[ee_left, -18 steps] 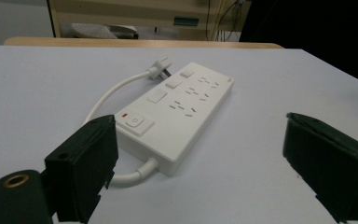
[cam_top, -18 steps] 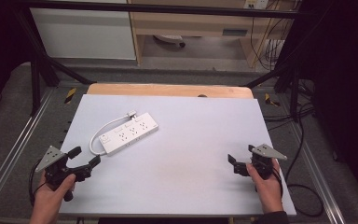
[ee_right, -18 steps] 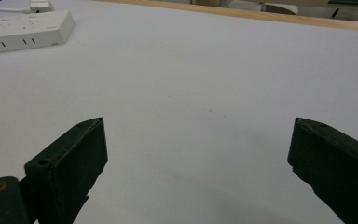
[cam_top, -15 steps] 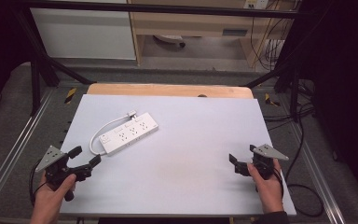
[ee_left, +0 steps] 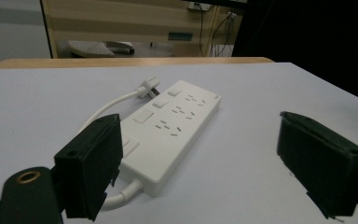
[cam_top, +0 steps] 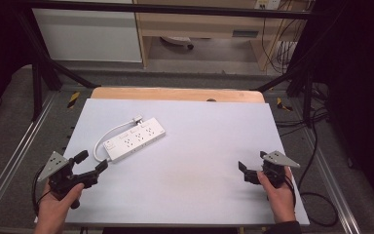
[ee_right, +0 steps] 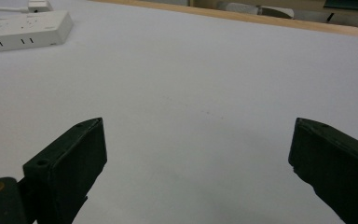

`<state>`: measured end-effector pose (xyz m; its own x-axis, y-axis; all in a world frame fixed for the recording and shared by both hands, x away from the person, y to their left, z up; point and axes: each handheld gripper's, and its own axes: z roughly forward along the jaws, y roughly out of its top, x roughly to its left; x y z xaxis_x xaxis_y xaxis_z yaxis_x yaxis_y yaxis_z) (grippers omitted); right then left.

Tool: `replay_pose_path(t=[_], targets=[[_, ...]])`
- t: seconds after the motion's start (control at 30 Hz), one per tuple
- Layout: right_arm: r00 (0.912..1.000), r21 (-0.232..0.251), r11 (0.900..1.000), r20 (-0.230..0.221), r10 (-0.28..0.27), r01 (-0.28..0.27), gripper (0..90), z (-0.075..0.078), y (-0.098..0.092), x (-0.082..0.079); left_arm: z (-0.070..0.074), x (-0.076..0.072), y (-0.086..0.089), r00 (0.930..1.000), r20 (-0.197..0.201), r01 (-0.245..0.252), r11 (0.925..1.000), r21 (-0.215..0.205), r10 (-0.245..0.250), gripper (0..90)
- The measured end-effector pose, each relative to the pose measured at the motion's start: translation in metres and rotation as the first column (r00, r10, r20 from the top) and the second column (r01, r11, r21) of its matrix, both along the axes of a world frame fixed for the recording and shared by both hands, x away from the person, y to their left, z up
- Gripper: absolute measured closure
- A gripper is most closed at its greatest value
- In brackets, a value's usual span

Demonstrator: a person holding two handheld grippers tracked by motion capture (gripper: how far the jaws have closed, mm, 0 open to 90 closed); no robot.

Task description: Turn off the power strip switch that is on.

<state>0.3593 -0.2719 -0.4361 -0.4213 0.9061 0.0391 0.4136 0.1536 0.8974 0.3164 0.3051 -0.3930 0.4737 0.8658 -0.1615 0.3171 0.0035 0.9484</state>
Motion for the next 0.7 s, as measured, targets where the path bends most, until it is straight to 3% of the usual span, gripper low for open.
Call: replay_pose_path(t=[0.13, 0.2, 0.7], targets=[[1.0, -0.006, 1.0, -0.001, 0.002, -0.002, 4.6, 0.0, 0.001, 0.001, 0.002, 0.004, -0.002, 0.9999, -0.011, 0.009, 1.0, 0.002, -0.009, 20.6], [1.0, -0.013, 1.0, -0.005, 0.007, -0.007, 4.6, 0.0, 0.002, 0.002, 0.006, 0.01, -0.004, 0.9999, 0.001, -0.013, 0.9999, 0.005, 0.013, 23.0], [1.0, -0.03, 1.0, -0.001, -0.004, 0.004, 4.0, 0.0, 0.002, 0.002, 0.013, 0.037, -0.006, 0.9988, 0.013, -0.046, 0.9985, -0.031, 0.046, 25.4]])
